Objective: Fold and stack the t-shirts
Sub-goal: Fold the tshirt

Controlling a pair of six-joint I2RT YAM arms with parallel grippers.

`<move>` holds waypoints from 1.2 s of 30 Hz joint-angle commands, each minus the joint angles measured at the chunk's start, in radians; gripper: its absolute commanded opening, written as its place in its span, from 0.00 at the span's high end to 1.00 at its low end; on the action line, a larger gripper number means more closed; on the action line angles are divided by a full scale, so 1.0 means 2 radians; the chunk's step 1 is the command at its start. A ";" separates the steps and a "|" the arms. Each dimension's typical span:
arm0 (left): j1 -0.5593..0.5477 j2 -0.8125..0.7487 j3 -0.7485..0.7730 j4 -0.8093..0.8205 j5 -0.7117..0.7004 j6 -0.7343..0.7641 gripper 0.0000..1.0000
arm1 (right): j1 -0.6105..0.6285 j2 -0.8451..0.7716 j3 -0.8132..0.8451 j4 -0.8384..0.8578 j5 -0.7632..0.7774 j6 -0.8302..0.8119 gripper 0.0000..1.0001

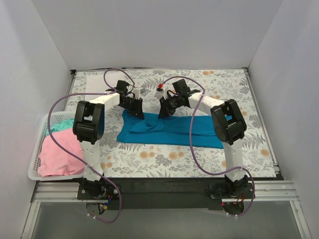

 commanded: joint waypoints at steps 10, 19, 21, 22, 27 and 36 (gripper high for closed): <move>-0.003 -0.115 -0.054 0.007 0.002 0.016 1.00 | 0.007 -0.051 -0.019 -0.008 -0.018 0.008 0.99; -0.004 -0.224 -0.153 -0.006 0.006 0.044 1.00 | 0.031 -0.115 -0.105 -0.007 -0.026 0.015 0.99; -0.003 -0.239 -0.180 -0.008 0.010 0.054 1.00 | 0.039 -0.121 -0.120 -0.008 -0.027 0.015 0.99; -0.004 -0.250 -0.186 -0.009 0.009 0.057 1.00 | 0.041 -0.122 -0.124 -0.007 -0.027 0.015 0.99; -0.003 -0.254 -0.184 -0.006 -0.002 0.057 1.00 | 0.043 -0.122 -0.127 -0.008 -0.017 0.014 0.99; -0.003 -0.160 -0.091 0.007 -0.021 0.070 1.00 | 0.026 -0.129 -0.140 -0.004 0.002 0.015 0.99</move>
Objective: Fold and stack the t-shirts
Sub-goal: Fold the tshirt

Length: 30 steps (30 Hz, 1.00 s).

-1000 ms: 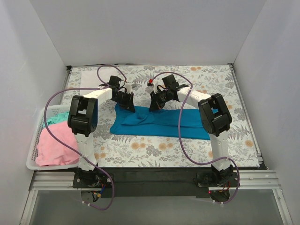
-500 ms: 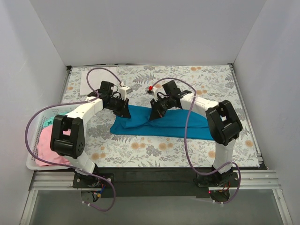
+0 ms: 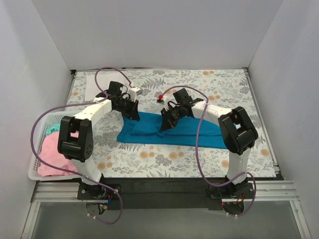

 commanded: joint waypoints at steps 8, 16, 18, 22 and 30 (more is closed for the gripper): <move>-0.002 0.098 0.117 0.000 -0.017 0.044 0.98 | -0.024 -0.018 -0.029 0.026 0.023 0.008 0.99; -0.002 0.114 0.106 0.030 -0.044 0.036 0.99 | -0.026 -0.013 -0.045 0.047 0.053 0.011 0.99; -0.002 0.118 0.104 0.033 -0.041 0.028 0.99 | -0.026 -0.008 -0.045 0.046 0.054 0.013 0.99; -0.003 0.117 0.103 0.040 -0.049 0.013 0.96 | -0.024 -0.002 -0.039 0.042 0.076 0.014 0.93; -0.010 0.025 0.095 0.009 -0.072 -0.055 0.69 | -0.065 -0.071 -0.001 -0.051 0.100 -0.029 0.48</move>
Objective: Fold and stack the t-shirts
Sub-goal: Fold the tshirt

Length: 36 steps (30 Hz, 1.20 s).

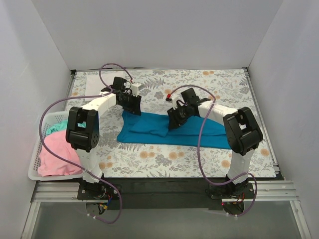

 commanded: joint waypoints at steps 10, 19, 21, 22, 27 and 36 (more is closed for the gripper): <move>-0.101 -0.138 -0.085 -0.031 -0.148 -0.105 0.71 | -0.153 -0.111 0.027 -0.208 0.115 -0.209 0.52; -0.121 -0.066 -0.052 -0.031 -0.222 -0.112 0.74 | -0.252 -0.062 0.007 -0.212 0.220 -0.292 0.64; -0.121 -0.049 -0.047 -0.038 -0.229 -0.107 0.74 | -0.275 -0.044 0.004 -0.209 0.238 -0.302 0.65; -0.121 -0.037 -0.047 -0.038 -0.233 -0.103 0.74 | -0.281 -0.038 -0.001 -0.207 0.246 -0.307 0.65; -0.122 -0.002 -0.033 -0.036 -0.246 -0.088 0.73 | -0.303 -0.033 -0.052 -0.199 0.305 -0.357 0.67; -0.104 0.011 0.011 -0.048 -0.152 -0.066 0.75 | -0.312 -0.095 -0.112 -0.205 0.287 -0.397 0.68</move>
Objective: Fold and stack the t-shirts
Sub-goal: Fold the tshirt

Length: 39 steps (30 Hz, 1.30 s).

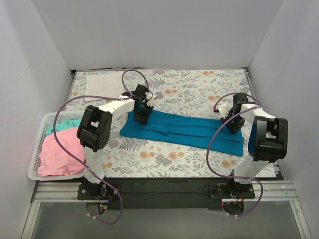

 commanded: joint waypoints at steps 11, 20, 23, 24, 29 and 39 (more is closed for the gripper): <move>0.040 -0.027 0.127 -0.030 0.143 0.142 0.55 | -0.032 -0.009 0.112 -0.098 -0.075 -0.076 0.50; 0.057 0.014 0.141 -0.017 0.147 0.238 0.53 | -0.051 0.055 0.168 -0.097 -0.083 -0.116 0.37; 0.063 0.016 0.128 0.003 0.147 0.260 0.53 | -0.055 0.068 0.174 -0.097 -0.084 -0.130 0.37; 0.067 0.021 0.127 0.005 0.148 0.268 0.54 | -0.056 0.071 0.174 -0.098 -0.083 -0.134 0.37; 0.083 0.042 0.137 -0.008 0.162 0.295 0.54 | -0.056 0.087 0.172 -0.097 -0.076 -0.149 0.39; 0.092 0.077 0.154 -0.025 0.161 0.333 0.55 | -0.057 0.119 0.182 -0.098 -0.076 -0.152 0.54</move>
